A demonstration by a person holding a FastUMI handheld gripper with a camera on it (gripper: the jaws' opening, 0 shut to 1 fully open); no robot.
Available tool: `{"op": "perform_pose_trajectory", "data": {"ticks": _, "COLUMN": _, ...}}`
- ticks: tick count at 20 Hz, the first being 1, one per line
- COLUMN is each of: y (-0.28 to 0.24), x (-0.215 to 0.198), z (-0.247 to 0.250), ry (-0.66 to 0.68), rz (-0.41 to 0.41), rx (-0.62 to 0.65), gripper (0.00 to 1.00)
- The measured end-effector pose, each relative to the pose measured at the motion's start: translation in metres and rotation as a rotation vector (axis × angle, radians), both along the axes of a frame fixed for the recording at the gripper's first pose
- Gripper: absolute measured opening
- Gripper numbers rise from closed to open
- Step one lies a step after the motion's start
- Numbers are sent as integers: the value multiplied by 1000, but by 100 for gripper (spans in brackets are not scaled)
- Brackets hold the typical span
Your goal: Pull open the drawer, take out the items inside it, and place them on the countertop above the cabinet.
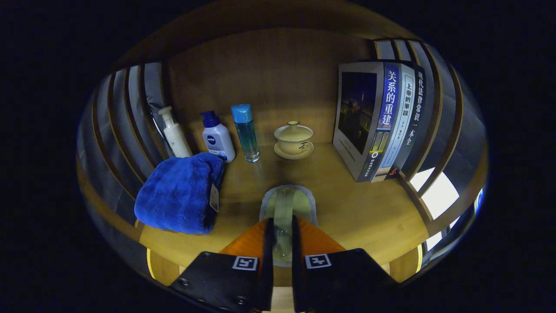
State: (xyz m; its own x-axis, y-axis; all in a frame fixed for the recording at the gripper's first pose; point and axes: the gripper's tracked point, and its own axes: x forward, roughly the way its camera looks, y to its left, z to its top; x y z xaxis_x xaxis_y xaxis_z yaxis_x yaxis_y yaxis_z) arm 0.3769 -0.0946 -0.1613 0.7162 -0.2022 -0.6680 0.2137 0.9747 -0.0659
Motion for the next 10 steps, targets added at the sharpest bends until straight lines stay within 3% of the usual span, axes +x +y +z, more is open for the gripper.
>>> {"op": "perform_pose_trajectory", "data": {"ticks": 4, "y": 6, "x": -1, "z": -4, "ry": -2, "rz": 9, "rx": 20, "gripper": 46}}
{"op": "perform_pose_trajectory", "data": {"ticks": 10, "y": 17, "x": -1, "z": -5, "ry": -14, "rz": 22, "rx": 29, "gripper": 92}}
